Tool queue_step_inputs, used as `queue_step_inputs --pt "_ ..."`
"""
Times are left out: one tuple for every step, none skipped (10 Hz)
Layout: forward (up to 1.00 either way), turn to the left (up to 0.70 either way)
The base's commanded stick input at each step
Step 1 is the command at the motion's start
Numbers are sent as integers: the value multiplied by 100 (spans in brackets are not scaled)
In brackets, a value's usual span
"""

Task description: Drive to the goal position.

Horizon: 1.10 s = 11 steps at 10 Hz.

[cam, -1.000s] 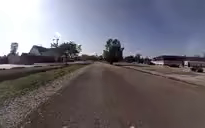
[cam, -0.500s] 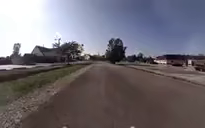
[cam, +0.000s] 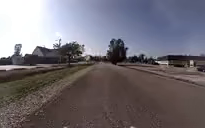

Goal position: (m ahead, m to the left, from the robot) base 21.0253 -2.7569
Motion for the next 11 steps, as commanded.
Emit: queue_step_inputs --pt "70 0" --pt "70 0" --pt "70 -10" --pt "70 -33" --pt "70 -35" --pt "70 -17" --pt "70 0" --pt "70 0" --pt "70 0" --pt "70 0" --pt "70 0"
